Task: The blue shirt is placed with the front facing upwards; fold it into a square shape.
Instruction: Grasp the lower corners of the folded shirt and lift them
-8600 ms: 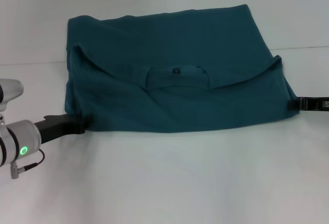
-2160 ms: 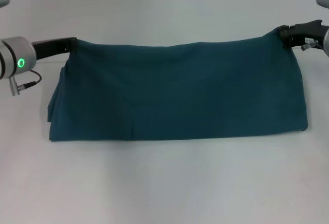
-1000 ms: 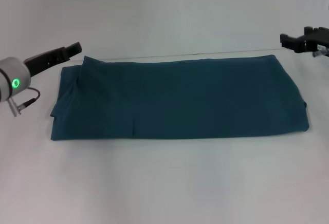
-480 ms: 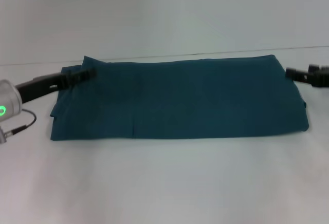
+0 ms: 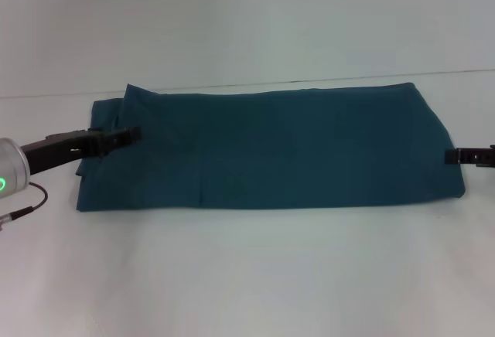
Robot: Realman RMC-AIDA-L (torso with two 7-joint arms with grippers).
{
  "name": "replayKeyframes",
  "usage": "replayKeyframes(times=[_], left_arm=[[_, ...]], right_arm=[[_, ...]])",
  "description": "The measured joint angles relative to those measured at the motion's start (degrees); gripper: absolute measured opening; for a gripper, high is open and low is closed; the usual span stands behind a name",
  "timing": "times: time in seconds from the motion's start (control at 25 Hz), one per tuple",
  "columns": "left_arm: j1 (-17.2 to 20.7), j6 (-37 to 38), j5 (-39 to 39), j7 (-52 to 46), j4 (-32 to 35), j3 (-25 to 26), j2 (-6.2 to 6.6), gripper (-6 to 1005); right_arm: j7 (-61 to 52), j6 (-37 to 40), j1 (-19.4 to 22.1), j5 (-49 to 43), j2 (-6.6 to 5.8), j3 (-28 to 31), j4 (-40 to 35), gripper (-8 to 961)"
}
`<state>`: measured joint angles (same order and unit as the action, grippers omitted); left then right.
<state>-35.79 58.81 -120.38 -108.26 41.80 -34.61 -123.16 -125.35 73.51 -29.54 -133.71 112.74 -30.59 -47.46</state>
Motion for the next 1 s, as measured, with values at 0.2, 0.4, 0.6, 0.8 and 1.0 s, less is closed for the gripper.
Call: replayKeyframes(times=[0.2,0.4,0.6,0.8,1.0], left_arm=[[0.43,-0.70,-0.03,0.70,-0.06,-0.01,-0.14,859],[0.52,-0.78,-0.03,0.76,-0.07,-0.02,-0.15,859],[0.55,-0.96,-0.03,0.82,-0.13,-0.02,-0.16,859],[0.55,-1.06,-0.03,0.86,-0.21,-0.01,-0.16,860],[0.58,-1.26,-0.03,0.89,-0.31,-0.01,-0.15,859]], right_arm=[[-2.54,0.28,0.03,-2.34,-0.14,0.00,0.19,864],[-2.73,-1.71,-0.40,-4.20,0.49,-0.09,0.91,860],[-2.11,-5.09,-1.83,-4.78,0.81,-1.38,4.00,856],[-1.97,-7.59,-3.00,-4.81,1.17,-2.60,5.66,851],[-1.81,-7.98,-3.40,-4.81,1.54,-3.29,5.80,847]])
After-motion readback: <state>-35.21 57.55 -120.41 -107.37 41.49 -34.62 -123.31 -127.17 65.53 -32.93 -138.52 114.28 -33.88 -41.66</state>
